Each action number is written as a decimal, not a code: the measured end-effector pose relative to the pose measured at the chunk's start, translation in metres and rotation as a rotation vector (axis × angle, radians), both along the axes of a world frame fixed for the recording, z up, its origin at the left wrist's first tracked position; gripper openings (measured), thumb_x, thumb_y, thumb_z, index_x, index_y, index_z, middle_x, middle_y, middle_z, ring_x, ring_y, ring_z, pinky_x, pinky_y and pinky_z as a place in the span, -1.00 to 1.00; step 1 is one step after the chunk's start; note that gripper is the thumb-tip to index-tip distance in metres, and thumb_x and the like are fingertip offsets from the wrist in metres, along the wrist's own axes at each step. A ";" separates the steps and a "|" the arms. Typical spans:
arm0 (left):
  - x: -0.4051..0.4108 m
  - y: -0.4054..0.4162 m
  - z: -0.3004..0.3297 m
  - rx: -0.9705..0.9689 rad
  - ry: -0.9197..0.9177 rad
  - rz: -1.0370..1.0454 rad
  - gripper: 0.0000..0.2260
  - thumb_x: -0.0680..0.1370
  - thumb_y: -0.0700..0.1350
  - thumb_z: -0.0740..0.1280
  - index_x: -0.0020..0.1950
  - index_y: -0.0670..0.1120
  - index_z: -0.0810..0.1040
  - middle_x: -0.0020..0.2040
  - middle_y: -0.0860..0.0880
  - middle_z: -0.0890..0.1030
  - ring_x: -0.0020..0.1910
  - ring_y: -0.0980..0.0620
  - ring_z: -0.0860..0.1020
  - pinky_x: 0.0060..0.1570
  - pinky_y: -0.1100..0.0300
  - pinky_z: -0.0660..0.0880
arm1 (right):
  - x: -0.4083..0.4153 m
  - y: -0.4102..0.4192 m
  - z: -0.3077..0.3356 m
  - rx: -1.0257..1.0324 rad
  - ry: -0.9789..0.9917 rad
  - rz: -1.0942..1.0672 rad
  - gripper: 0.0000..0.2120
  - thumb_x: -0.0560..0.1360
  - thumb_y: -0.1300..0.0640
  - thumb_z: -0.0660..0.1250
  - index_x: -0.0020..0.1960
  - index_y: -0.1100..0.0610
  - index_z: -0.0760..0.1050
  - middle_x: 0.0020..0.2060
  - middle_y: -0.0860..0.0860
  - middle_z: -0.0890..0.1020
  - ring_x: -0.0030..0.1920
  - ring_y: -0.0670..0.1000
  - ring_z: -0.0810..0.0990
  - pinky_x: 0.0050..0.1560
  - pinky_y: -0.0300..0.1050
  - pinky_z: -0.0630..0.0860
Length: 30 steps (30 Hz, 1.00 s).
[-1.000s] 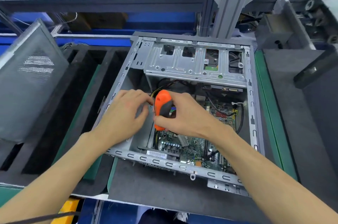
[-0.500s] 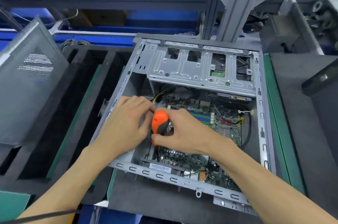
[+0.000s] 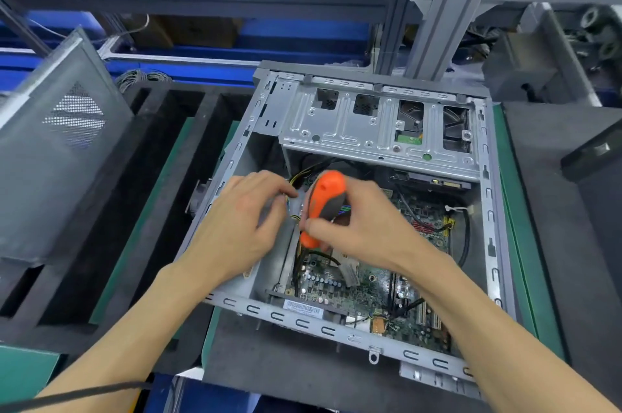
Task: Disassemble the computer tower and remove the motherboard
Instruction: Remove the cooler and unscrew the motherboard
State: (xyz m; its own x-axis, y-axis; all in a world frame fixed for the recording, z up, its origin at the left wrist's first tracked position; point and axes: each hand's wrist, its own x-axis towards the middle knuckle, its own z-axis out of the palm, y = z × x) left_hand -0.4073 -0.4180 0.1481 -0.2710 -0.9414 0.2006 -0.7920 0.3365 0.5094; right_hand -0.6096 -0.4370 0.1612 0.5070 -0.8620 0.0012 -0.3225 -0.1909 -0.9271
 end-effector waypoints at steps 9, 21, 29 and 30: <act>-0.030 -0.012 0.038 0.476 0.659 0.253 -0.60 0.71 -0.01 0.03 0.03 -0.10 0.64 -0.06 0.00 0.69 -0.14 0.00 0.64 -0.21 0.23 0.56 | -0.026 -0.029 0.027 0.165 -0.744 -0.568 -0.81 0.39 0.20 0.28 -0.36 0.02 0.55 -0.36 0.12 0.62 -0.46 0.10 0.48 -0.51 -0.19 0.40; 0.030 -0.011 0.062 0.280 0.351 0.525 -0.56 0.62 0.05 0.18 -0.39 -0.12 0.24 -0.54 0.07 0.22 -0.55 0.08 0.19 -0.49 0.26 0.17 | 0.016 -0.031 0.045 0.313 -0.962 -0.702 -0.89 0.51 0.23 0.24 -0.20 0.16 0.42 -0.35 0.13 0.61 -0.47 -0.03 0.40 -0.50 -0.18 0.39; 0.140 0.015 -0.019 0.790 0.120 0.726 -0.65 0.67 -0.10 0.11 -0.26 -0.14 0.47 -0.29 -0.06 0.48 -0.32 -0.04 0.45 -0.34 0.21 0.38 | 0.076 -0.028 0.050 0.338 -0.926 -0.560 -0.74 0.48 0.24 0.24 -0.36 0.06 0.52 -0.37 0.11 0.59 -0.51 0.00 0.38 -0.52 -0.21 0.34; 0.146 0.021 -0.030 0.837 0.133 0.727 -0.65 0.68 -0.12 0.11 -0.27 -0.12 0.48 -0.31 -0.03 0.48 -0.35 0.03 0.43 -0.37 0.24 0.37 | 0.084 -0.027 0.050 0.335 -0.907 -0.534 -0.75 0.46 0.23 0.24 -0.36 0.05 0.52 -0.37 0.11 0.60 -0.51 0.02 0.39 -0.53 -0.21 0.34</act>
State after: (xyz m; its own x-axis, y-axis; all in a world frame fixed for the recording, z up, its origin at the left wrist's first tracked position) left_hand -0.2616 -0.3972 0.1178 0.3761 -0.7189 -0.5845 -0.5834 -0.6738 0.4535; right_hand -0.5253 -0.4641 0.2110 -0.0013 -0.9959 -0.0904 0.5370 0.0756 -0.8402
